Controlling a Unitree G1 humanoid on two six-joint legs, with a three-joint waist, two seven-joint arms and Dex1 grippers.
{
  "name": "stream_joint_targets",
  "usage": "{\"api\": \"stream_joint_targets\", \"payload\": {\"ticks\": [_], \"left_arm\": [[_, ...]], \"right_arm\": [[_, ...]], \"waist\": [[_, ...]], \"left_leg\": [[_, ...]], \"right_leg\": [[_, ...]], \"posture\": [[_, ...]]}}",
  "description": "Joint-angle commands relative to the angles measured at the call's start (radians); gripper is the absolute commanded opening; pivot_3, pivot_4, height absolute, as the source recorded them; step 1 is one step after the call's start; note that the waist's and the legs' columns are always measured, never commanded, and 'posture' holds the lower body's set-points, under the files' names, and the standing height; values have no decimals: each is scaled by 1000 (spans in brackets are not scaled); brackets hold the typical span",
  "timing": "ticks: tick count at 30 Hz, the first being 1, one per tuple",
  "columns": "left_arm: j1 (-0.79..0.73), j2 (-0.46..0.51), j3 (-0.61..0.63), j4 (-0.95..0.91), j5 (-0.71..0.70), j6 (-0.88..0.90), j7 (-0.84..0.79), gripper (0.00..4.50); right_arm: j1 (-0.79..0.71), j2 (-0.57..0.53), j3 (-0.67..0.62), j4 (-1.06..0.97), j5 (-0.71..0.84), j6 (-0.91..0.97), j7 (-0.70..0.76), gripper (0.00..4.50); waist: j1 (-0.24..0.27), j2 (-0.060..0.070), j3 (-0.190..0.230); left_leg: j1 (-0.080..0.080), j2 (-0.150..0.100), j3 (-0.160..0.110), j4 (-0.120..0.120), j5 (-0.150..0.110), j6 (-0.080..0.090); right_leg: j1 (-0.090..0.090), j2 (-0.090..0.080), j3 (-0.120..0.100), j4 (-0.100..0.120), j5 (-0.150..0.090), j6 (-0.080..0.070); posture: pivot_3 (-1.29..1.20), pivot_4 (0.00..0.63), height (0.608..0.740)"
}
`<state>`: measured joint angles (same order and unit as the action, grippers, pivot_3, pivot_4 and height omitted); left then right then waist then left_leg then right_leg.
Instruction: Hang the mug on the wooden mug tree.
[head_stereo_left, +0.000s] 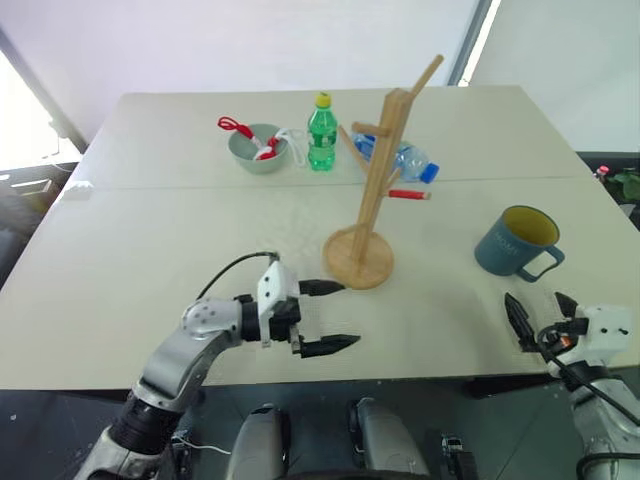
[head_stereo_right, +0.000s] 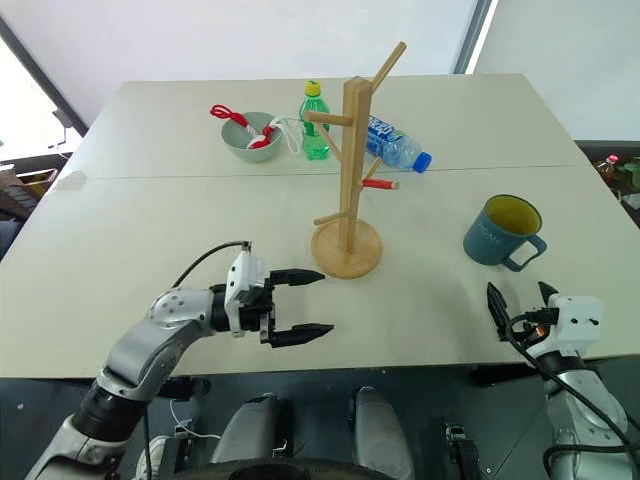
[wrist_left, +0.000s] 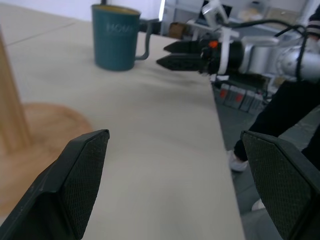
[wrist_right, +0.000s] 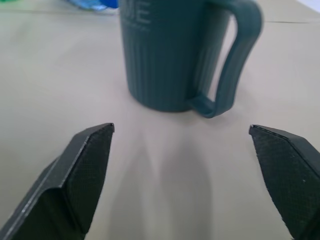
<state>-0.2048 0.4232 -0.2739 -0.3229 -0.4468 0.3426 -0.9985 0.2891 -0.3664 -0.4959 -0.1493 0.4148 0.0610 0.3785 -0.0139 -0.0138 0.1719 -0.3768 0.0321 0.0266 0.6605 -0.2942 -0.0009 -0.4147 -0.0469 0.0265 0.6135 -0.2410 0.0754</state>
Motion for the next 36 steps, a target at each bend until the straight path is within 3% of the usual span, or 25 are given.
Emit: {"api": "stream_joint_targets", "payload": {"ticks": [1,24,34,36], "left_arm": [[-14,-4,-19,-35,-7,-5,-12,4500],[1,-4,-21,-50,7,-19,13,4500],[-6,-4,-17,-48,9,-21,21,4500],[-6,-4,-17,-49,10,-22,22,4500]], "right_arm": [[-29,21,-38,-20,10,-16,-58,4465],[-213,35,-38,127,-40,-6,-230,4465],[-273,30,-13,226,-54,-14,-231,4465],[-284,28,-12,246,-56,-22,-225,3661]], "waist": [[-2,1,0],[0,1,0],[-1,1,0],[-1,1,0]], "left_leg": [[0,0,0,0,0,0],[0,-1,0,0,0,0],[0,-1,0,0,0,0],[0,-1,0,0,0,0]], "right_leg": [[0,0,0,0,0,0],[0,1,0,0,0,0],[0,2,0,0,0,0],[0,2,0,0,0,0]], "posture": [[0,150,740],[0,150,740],[0,150,740],[0,150,740]]}}
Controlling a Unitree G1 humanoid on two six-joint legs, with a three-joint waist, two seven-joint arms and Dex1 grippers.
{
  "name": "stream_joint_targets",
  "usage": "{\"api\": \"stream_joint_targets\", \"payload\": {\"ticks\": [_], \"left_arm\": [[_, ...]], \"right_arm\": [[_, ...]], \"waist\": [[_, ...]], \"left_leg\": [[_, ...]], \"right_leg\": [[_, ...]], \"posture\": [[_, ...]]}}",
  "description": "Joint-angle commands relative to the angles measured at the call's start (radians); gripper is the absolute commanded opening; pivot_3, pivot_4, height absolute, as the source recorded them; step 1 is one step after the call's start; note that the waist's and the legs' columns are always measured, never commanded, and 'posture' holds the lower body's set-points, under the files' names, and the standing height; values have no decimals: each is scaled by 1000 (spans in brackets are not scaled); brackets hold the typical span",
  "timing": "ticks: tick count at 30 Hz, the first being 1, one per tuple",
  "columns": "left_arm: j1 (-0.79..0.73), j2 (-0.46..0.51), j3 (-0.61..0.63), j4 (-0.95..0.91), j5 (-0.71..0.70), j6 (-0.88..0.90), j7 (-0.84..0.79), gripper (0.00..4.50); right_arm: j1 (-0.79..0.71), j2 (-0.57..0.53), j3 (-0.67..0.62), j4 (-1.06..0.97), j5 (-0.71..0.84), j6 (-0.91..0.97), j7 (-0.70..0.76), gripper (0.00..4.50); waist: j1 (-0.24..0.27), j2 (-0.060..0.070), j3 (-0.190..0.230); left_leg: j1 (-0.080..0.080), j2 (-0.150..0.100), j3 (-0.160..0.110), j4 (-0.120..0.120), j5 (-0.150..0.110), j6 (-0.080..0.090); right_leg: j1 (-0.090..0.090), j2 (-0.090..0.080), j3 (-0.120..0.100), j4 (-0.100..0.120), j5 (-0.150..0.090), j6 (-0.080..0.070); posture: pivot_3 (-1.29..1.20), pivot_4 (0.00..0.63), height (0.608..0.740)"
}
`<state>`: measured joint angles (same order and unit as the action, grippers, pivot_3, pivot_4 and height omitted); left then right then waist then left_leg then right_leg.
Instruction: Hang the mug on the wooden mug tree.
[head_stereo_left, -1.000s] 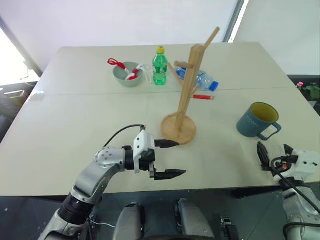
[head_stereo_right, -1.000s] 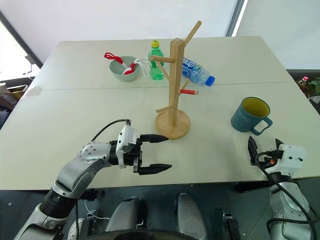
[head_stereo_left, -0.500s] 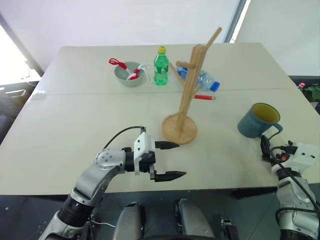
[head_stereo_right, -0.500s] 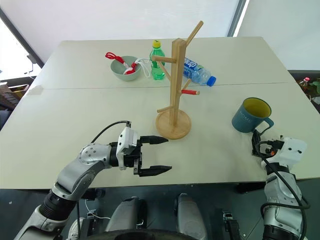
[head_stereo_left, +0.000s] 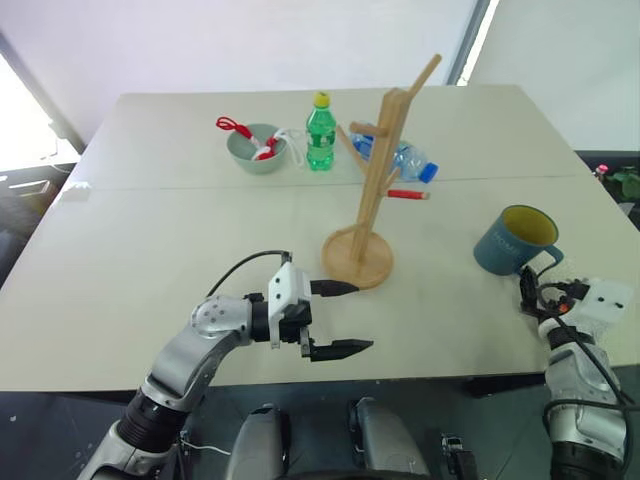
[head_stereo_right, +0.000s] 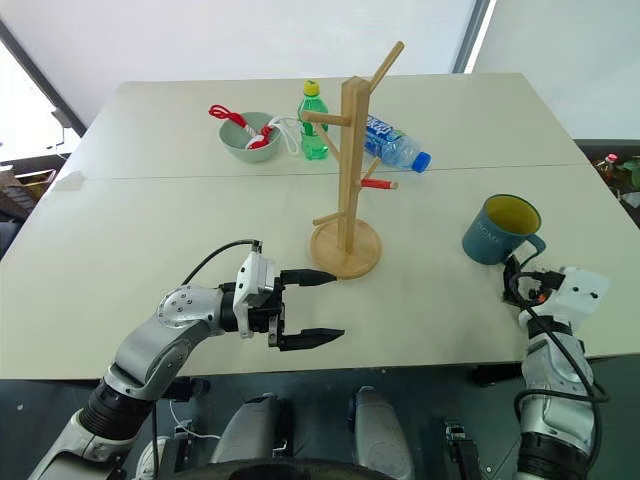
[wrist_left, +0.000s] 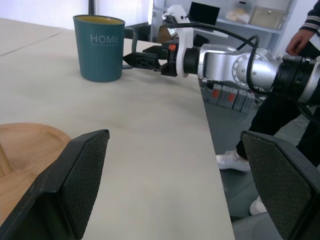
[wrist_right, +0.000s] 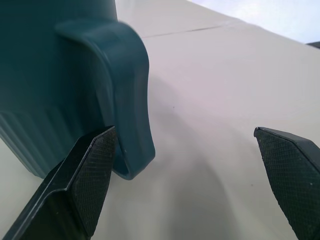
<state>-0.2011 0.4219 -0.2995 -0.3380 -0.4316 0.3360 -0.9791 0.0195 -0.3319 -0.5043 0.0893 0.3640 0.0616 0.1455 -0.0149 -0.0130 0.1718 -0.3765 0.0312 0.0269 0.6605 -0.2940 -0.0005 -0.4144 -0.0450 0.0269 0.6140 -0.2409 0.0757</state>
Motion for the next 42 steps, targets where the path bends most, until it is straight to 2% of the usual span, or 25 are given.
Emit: {"api": "stream_joint_targets", "payload": {"ticks": [1,7,13,18,23,28,42], "left_arm": [[-9,-3,8,-35,-5,-16,3,4500],[-5,-4,9,-43,-2,-16,14,4500],[-2,-8,12,-48,-4,-16,32,4500],[-9,-11,19,-36,-12,-14,30,4500],[-11,-13,35,-24,-14,-15,29,4500],[-9,-11,62,8,-13,-29,25,4500],[-29,37,228,144,-22,-80,25,4500]], "right_arm": [[-21,-7,-3,17,-4,-28,13,3233],[-39,-5,5,37,1,-46,42,52],[-22,-29,38,-9,-45,-72,75,52],[38,-95,86,-109,-122,-81,121,52],[173,-241,155,-277,-284,-193,234,52],[220,-365,184,-392,-376,-273,325,52],[-23,-489,195,-511,-343,-233,447,52]], "waist": [[0,0,0],[0,0,0],[0,0,0],[1,0,0],[2,0,0],[-1,0,0],[4,-2,1]], "left_leg": [[0,0,0,0,0,0],[0,0,0,0,0,0],[1,0,0,0,0,0],[1,0,0,0,0,0],[1,-1,0,0,0,0],[2,-2,0,1,0,0],[1,-2,-1,2,0,0]], "right_leg": [[0,0,0,0,0,0],[0,0,0,0,0,0],[1,0,0,0,0,0],[1,0,0,1,0,0],[1,1,0,1,-1,1],[1,1,0,1,-1,2],[2,1,-1,1,0,1]], "posture": [[0,150,740],[0,150,740],[0,150,740],[0,150,740],[0,150,740],[0,150,740],[0,150,740]]}}
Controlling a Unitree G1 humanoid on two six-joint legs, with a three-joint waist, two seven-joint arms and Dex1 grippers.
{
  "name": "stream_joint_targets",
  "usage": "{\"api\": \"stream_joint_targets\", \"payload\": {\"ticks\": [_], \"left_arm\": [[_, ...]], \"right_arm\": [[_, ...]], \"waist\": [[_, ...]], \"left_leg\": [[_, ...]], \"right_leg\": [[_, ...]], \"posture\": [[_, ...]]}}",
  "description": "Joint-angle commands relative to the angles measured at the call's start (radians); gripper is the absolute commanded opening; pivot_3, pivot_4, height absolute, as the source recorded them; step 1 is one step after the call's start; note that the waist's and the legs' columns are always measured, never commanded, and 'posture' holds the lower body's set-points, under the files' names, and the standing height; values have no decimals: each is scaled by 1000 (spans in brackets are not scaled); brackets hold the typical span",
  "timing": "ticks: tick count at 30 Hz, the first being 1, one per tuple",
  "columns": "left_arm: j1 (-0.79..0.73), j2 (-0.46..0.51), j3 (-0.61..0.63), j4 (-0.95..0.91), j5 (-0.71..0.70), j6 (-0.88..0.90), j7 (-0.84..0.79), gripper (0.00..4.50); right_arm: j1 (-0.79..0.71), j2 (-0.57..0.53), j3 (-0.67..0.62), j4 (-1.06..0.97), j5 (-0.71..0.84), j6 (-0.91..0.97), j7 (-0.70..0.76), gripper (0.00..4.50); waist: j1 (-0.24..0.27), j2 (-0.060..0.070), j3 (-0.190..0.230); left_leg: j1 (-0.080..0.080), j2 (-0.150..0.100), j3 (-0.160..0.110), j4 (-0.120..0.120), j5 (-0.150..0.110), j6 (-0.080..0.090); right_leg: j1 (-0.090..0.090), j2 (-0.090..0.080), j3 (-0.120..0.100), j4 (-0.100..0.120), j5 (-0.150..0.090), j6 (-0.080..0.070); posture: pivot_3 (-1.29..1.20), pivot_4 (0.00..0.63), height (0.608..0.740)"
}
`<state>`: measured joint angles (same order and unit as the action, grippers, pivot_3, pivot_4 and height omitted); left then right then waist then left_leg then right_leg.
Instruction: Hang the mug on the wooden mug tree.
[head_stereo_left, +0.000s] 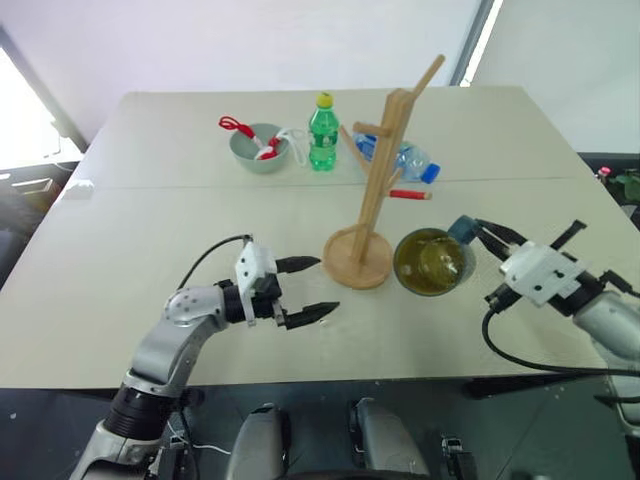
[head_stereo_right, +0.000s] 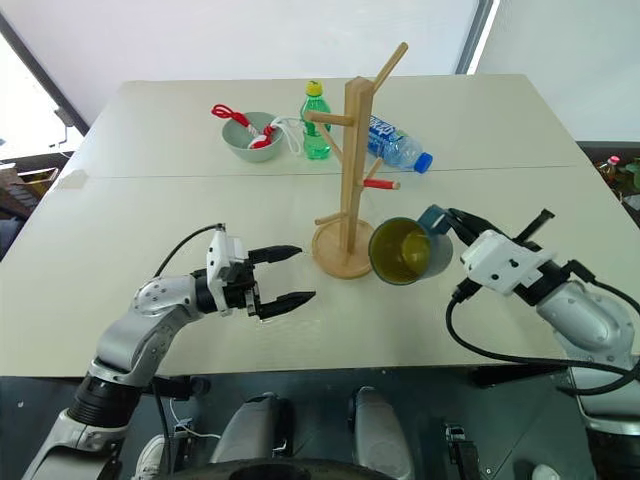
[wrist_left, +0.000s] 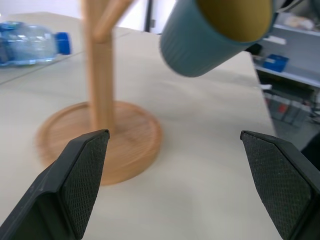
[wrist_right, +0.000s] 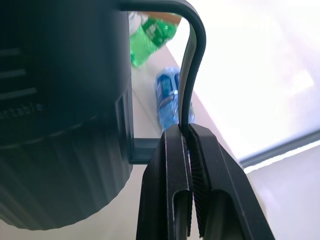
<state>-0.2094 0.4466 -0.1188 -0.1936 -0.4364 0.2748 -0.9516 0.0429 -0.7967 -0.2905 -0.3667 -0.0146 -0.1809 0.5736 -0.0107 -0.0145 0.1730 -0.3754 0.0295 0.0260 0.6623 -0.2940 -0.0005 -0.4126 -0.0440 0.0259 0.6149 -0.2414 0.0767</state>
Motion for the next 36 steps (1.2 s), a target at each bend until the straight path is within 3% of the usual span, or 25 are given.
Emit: {"api": "stream_joint_targets", "payload": {"ticks": [1,15,24,32,35,36], "left_arm": [[-24,17,55,3,-19,-19,-7,4500],[-57,51,81,-28,-54,1,-37,4500],[-91,57,123,-142,-186,118,-14,4500],[-101,69,130,-178,-211,153,5,4500],[-102,66,126,-180,-207,150,9,4500],[-102,66,125,-180,-206,149,10,4500]], "right_arm": [[-64,-32,-16,-62,41,20,30,52],[-243,-57,62,-127,70,168,105,52],[-337,-58,137,-106,60,223,136,52],[-373,-48,183,-77,54,249,162,52],[-391,-44,196,-65,48,257,159,1024],[-393,-44,198,-63,47,257,159,1569]], "waist": [[0,0,0],[0,-1,0],[-1,-1,0],[-1,-1,0],[-1,-1,0],[-1,-1,0]], "left_leg": [[0,0,0,0,0,0],[0,1,0,0,0,0],[0,1,0,0,0,0],[0,0,0,0,0,0],[0,0,0,0,0,0],[0,0,0,0,0,0]], "right_leg": [[0,0,0,0,0,0],[1,-1,0,0,0,0],[0,-1,0,0,0,0],[1,-1,0,1,0,0],[0,-1,0,1,0,0],[0,-1,0,1,0,0]], "posture": [[0,150,740],[0,150,740],[0,150,740],[0,150,740],[0,150,740],[0,150,740]]}}
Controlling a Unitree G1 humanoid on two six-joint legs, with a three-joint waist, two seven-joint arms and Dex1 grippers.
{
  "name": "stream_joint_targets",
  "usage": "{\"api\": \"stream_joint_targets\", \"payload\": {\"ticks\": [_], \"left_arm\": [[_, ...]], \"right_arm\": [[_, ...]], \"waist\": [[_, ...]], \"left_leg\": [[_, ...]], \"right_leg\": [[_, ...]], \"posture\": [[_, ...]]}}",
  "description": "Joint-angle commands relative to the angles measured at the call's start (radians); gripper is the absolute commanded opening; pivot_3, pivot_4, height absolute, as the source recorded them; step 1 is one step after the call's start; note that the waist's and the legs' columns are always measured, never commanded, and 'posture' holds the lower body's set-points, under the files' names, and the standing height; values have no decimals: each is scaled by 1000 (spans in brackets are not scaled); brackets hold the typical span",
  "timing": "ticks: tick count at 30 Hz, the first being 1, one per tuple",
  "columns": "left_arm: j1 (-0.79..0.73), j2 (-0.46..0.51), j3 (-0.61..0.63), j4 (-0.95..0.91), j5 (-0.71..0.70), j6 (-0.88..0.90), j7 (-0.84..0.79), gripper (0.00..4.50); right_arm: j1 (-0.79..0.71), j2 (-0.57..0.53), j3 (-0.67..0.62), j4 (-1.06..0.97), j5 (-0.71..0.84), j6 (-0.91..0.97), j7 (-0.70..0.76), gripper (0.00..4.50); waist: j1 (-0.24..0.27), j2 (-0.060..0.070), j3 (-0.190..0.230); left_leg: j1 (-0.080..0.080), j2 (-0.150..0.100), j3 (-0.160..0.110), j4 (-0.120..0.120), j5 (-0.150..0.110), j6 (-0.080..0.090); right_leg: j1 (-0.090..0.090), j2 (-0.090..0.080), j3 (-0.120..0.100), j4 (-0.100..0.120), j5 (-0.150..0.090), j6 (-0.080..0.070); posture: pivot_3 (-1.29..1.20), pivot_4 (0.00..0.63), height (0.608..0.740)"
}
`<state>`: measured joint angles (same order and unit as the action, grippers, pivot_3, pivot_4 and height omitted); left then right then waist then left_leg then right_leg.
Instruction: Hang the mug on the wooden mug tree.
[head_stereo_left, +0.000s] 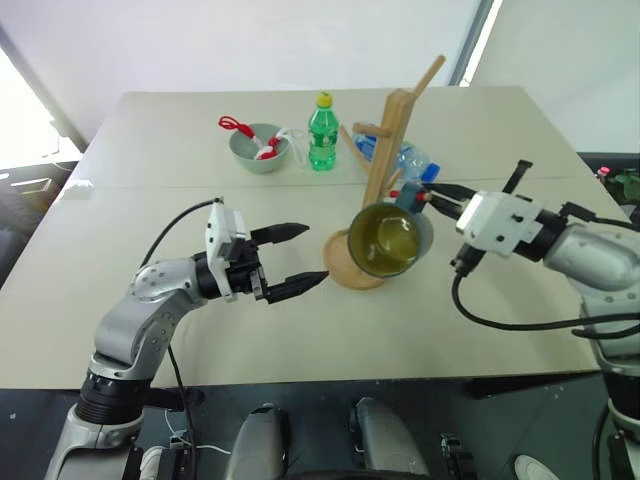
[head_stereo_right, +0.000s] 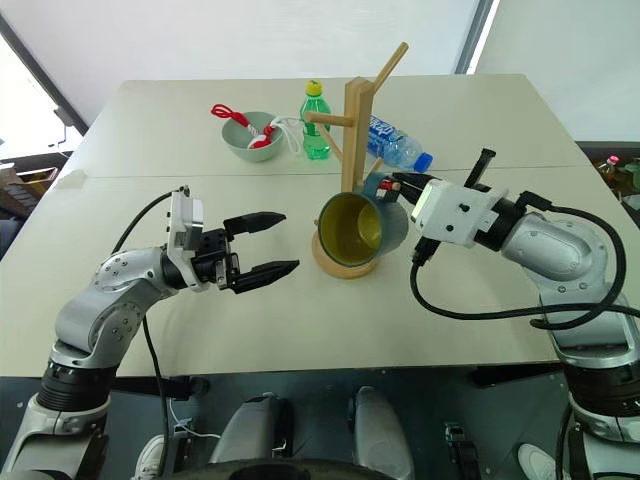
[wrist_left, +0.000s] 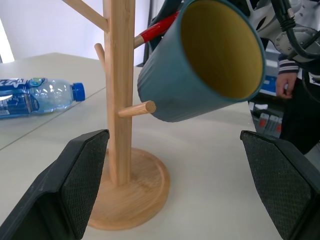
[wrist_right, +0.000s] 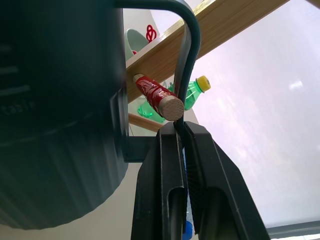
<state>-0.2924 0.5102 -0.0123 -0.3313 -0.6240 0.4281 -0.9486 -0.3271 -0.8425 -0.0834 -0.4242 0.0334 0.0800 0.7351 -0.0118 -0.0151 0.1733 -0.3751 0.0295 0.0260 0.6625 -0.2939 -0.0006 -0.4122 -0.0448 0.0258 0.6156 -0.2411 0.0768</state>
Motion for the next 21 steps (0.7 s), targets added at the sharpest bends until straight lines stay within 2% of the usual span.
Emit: {"api": "stream_joint_targets", "payload": {"ticks": [1,5,9,13,16,18,21], "left_arm": [[-19,1,17,-43,-17,-6,9,4500],[-24,-1,13,-37,-13,-12,9,4500],[-22,-3,20,-17,-2,-24,15,4500],[-6,-16,35,32,23,-47,47,4500],[12,-34,55,99,71,-89,100,4500],[26,-64,85,169,117,-128,180,4500],[36,-83,99,222,164,-168,230,4500]], "right_arm": [[-25,0,-8,-3,-8,-8,-5,2099],[-38,-10,-7,4,-47,-31,-18,4190],[-22,-32,-55,8,-49,-32,-11,4190],[56,-5,-179,11,37,6,-20,4190],[149,61,-269,27,127,47,-36,4190],[220,164,-324,50,237,106,-72,4190],[271,236,-343,74,282,126,-97,4190]], "waist": [[0,0,0],[0,0,0],[0,0,0],[4,0,0],[2,-1,0],[2,-2,-1],[-2,-1,-1]], "left_leg": [[0,0,0,0,0,0],[0,0,0,0,0,0],[0,0,0,0,0,0],[0,-1,0,0,0,0],[0,-1,0,0,0,0],[1,0,0,0,0,0],[2,1,-1,0,0,0]], "right_leg": [[0,0,0,0,0,0],[0,0,0,0,0,0],[0,0,0,0,0,0],[1,0,0,0,0,0],[1,0,0,0,0,0],[2,0,0,0,0,0],[2,0,0,1,0,0]], "posture": [[0,150,740],[0,150,740],[0,150,740],[0,150,740],[0,150,740],[0,150,740],[0,150,740]]}}
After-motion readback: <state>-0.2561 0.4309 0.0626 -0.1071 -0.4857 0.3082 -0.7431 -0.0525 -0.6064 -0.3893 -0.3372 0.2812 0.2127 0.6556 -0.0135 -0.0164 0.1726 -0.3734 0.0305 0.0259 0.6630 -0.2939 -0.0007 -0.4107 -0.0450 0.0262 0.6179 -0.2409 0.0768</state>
